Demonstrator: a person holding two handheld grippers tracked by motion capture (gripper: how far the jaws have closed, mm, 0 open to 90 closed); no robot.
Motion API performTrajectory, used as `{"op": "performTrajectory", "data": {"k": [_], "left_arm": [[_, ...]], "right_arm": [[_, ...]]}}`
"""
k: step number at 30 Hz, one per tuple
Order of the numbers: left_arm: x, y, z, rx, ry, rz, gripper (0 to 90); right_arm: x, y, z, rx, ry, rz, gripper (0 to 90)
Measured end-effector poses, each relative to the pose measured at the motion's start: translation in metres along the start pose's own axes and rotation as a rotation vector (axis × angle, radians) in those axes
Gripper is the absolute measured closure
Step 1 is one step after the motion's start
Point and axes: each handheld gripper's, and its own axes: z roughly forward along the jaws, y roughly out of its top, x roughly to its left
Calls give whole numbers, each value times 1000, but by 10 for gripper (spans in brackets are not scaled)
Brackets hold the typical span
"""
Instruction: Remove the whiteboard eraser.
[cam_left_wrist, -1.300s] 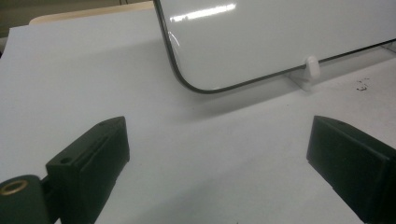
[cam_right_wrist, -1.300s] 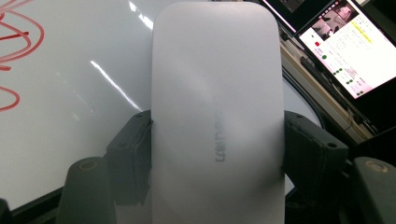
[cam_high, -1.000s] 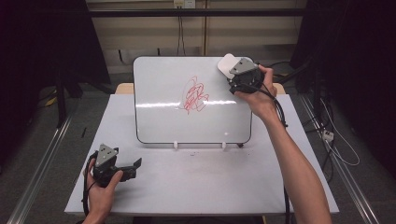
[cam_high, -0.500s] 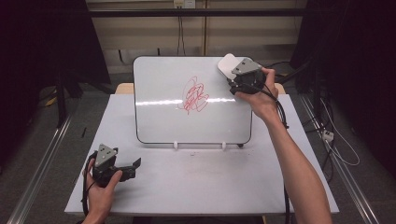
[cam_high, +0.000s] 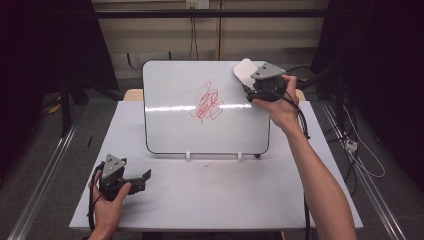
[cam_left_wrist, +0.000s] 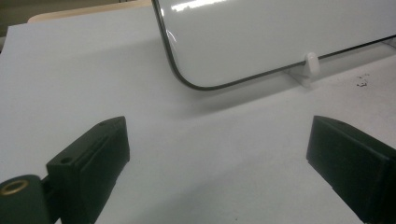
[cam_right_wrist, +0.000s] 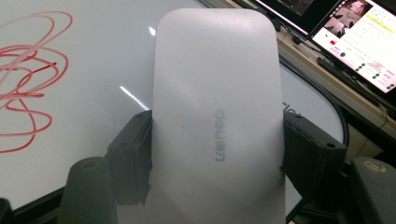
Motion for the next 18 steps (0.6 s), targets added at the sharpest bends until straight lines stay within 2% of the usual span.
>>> {"op": "performTrajectory", "data": {"k": [7,8,9,10,18], "left_arm": [[1,0,0,2,-1,5,60],[1,0,0,2,1,4,60],[1,0,0,3,3,4,60],[1,0,0,3,3,3,60],[3,-3,0,10,4,-3,60]], "right_arm": [[1,-3,-2,-4,7,7,320],[1,-3,-5,-24,13,31,320],[1,-3,-5,-24,13,31,320],[-1,-1,-10,-51,10,42,320],[-2,0,-27,-97,4,67,320]]}}
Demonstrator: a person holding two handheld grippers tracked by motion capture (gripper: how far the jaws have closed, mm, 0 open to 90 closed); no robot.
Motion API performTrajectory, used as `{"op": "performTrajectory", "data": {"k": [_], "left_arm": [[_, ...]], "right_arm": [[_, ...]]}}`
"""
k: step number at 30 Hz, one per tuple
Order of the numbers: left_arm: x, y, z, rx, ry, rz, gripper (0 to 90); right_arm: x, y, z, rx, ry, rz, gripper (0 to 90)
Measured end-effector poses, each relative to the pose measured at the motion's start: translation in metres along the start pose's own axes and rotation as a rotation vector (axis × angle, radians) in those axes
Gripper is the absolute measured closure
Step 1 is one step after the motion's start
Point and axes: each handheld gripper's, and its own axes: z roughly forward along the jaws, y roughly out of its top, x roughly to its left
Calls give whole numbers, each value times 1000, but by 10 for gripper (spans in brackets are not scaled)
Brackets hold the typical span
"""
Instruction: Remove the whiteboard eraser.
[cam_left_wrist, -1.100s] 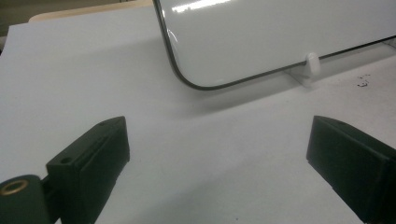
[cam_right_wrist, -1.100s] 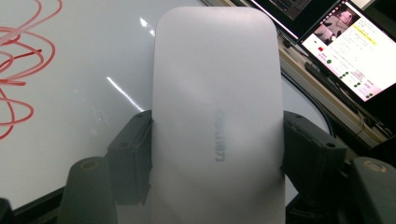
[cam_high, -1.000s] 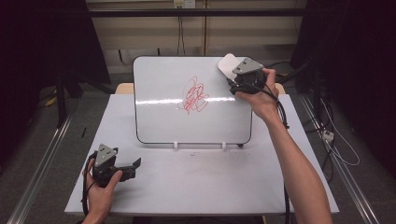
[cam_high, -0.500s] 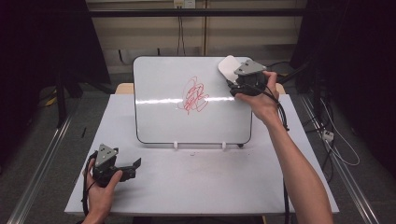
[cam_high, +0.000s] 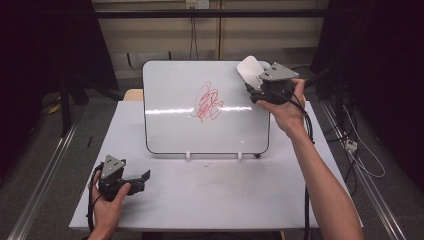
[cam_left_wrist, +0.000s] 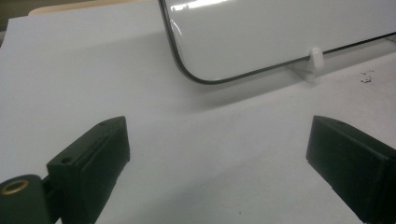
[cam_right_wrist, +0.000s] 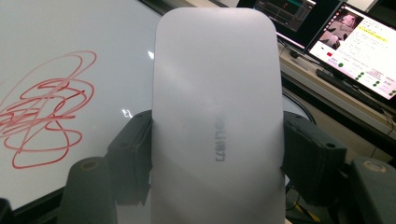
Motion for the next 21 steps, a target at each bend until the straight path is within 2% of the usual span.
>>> {"op": "performTrajectory", "data": {"k": [12,19,21], "left_arm": [[0,1,-1,2,8,2,60],[-1,1,-2,-5,6,-3,60],[-1,1,-2,-5,8,-1,60]], "right_arm": [[16,-16,-14,-25,20,20,320],[27,-19,-13,-35,33,21,320],[31,-18,-12,-35,39,6,320]]}}
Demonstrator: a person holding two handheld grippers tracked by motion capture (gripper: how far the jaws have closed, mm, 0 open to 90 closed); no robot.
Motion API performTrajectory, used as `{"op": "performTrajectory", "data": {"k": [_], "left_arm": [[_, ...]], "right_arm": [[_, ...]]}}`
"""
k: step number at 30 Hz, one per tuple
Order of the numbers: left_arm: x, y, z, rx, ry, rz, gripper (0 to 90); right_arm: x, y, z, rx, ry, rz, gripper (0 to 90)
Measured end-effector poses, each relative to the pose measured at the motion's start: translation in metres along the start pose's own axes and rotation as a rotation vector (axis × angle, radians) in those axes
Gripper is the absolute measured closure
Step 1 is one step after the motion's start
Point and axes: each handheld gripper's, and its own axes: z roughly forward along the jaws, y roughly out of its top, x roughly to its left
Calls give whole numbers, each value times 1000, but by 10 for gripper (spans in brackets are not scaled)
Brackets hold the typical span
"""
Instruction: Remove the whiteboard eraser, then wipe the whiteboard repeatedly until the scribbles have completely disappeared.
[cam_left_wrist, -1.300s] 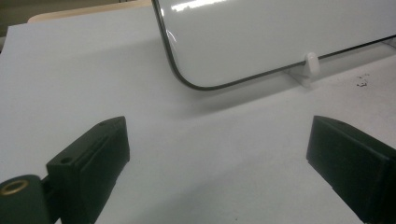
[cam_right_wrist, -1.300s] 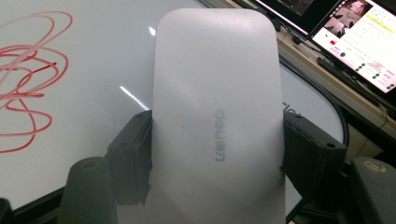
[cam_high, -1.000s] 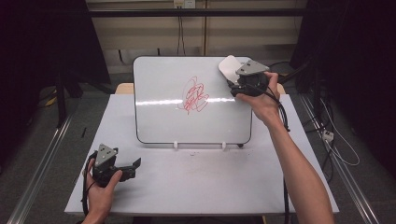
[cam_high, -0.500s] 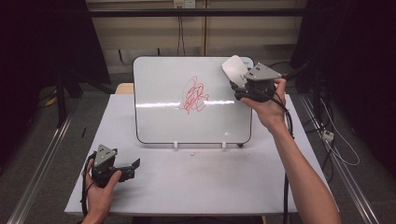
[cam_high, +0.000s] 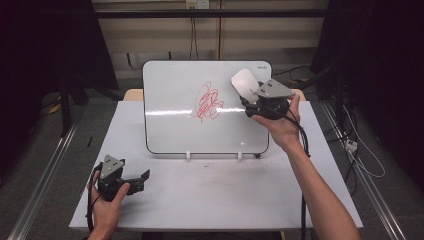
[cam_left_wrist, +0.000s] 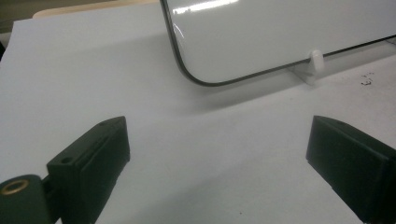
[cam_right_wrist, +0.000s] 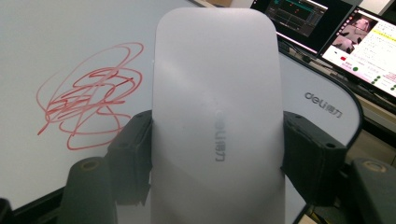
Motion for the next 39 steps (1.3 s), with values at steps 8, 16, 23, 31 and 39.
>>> {"op": "performTrajectory", "data": {"k": [8,16,23,31,39], "left_arm": [[2,-1,2,3,-2,-5,60],[1,-1,1,10,6,5,60],[3,-2,1,12,6,-4,60],[2,1,4,9,-16,-1,60],[1,1,3,8,-20,-6,60]], "right_arm": [[10,9,7,-12,16,-21,320],[18,16,16,-21,21,-29,320],[26,23,24,-17,40,-49,320],[34,32,38,-8,41,-66,320],[36,44,48,2,22,-98,320]]}}
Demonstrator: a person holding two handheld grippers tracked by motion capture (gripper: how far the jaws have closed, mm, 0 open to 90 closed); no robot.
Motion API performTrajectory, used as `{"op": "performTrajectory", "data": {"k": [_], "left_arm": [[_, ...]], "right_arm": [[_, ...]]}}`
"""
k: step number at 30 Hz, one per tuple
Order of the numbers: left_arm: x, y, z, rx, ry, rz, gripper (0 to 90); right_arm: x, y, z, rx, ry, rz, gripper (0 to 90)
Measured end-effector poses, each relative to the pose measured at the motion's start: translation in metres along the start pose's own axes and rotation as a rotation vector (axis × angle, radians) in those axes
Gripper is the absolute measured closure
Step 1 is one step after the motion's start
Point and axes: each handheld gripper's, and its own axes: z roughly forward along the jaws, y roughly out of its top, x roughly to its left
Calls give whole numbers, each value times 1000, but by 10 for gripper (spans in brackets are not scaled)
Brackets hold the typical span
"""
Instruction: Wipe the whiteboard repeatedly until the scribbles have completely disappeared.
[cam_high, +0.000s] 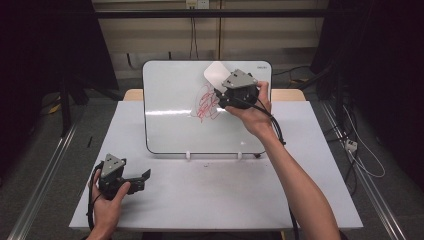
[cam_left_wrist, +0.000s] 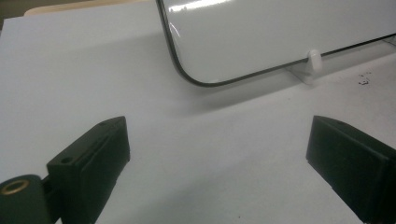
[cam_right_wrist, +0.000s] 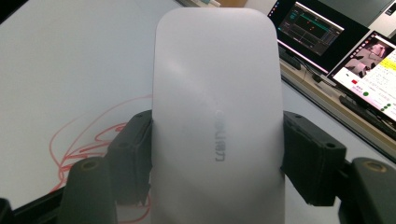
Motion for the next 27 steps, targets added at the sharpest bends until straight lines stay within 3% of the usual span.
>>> {"op": "performTrajectory", "data": {"k": [27], "left_arm": [[1,0,0,2,1,1,60]], "right_arm": [[9,-5,28,99,-104,-102,320]]}}
